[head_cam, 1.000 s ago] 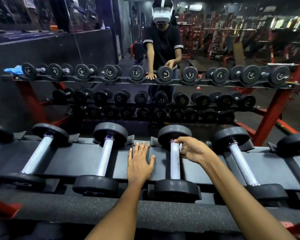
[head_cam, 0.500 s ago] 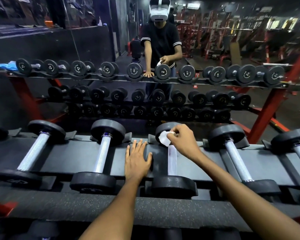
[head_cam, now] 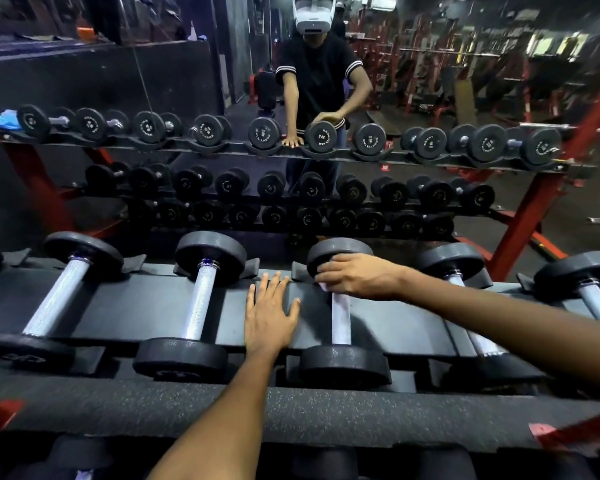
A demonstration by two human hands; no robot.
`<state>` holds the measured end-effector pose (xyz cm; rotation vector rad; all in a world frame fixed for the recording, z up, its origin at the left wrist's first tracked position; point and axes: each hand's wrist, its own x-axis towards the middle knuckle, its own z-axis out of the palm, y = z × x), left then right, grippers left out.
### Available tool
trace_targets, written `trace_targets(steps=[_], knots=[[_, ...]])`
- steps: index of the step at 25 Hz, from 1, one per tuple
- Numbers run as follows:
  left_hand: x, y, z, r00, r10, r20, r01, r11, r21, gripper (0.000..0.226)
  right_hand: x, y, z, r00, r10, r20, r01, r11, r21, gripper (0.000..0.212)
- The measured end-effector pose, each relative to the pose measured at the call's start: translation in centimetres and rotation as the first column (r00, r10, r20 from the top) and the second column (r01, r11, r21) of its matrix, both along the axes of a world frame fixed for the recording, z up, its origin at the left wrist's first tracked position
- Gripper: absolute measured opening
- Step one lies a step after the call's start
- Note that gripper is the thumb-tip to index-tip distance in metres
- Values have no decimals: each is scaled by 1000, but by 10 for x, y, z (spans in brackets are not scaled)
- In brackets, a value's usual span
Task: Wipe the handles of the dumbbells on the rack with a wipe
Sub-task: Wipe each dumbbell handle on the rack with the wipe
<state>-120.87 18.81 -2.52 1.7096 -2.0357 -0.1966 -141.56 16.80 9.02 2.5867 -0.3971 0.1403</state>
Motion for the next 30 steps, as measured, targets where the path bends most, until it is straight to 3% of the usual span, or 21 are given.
trace_targets(steps=[2,5,8,10,11,13,16,18,20,22,23,24,25,26,27,28,30], knots=[[0,0,0,1000,0,-27,0,1000,5,57,-39,-8,-4,980,56,-193,-77,991,-105,43],[0,-4,0,1000,1,-24,-1,1000,-8,57,-30,-9,-15,946,-106,-307,48,980,-191,33],[0,-2,0,1000,-4,-19,4,1000,-1,57,27,-5,-7,795,-205,-571,213,976,-53,17],[0,-1,0,999,-11,-35,11,1000,7,57,36,-9,1,714,-298,-634,343,938,-54,21],[0,-1,0,999,-9,-35,9,1000,1,56,34,-11,4,721,-314,-617,360,932,-54,19],[1,-2,0,1000,-3,-30,3,1000,-9,56,34,-12,7,804,-265,-532,251,963,-100,5],[1,-2,0,1000,-8,-26,8,1000,-5,56,36,-7,2,725,-291,-624,282,952,-116,12],[1,-1,1,1000,-4,-24,4,1000,-3,56,28,-4,11,850,-305,-430,316,948,-48,12],[0,-2,0,1000,-5,-25,5,1000,-11,55,-3,-4,2,949,-229,-215,248,966,69,19],[0,-1,0,1000,-2,-31,2,1000,-9,56,-30,15,-11,936,-338,101,316,931,184,24],[0,-1,1,1000,1,-28,-2,1000,-8,56,-37,29,-18,837,-463,292,391,879,273,21],[0,-1,0,1000,5,-15,-5,1000,-7,57,-37,45,-27,618,-627,474,425,774,469,19],[0,-1,0,1000,5,8,-5,1000,-7,58,-32,56,-33,286,-789,543,302,612,731,17],[0,-2,-1,999,3,36,-3,1000,-8,59,-23,60,-38,-44,-908,417,9,417,909,17],[0,-3,-1,998,0,62,0,1000,-9,60,-14,57,-43,-206,-965,165,-350,230,908,17],[0,-3,-2,997,-1,77,2,1000,-9,60,-9,49,-49,-237,-970,-60,-609,100,787,18],[0,-3,-1,996,1,84,-1,1000,-2,60,4,34,-44,-151,-943,-296,-754,-83,652,23]])
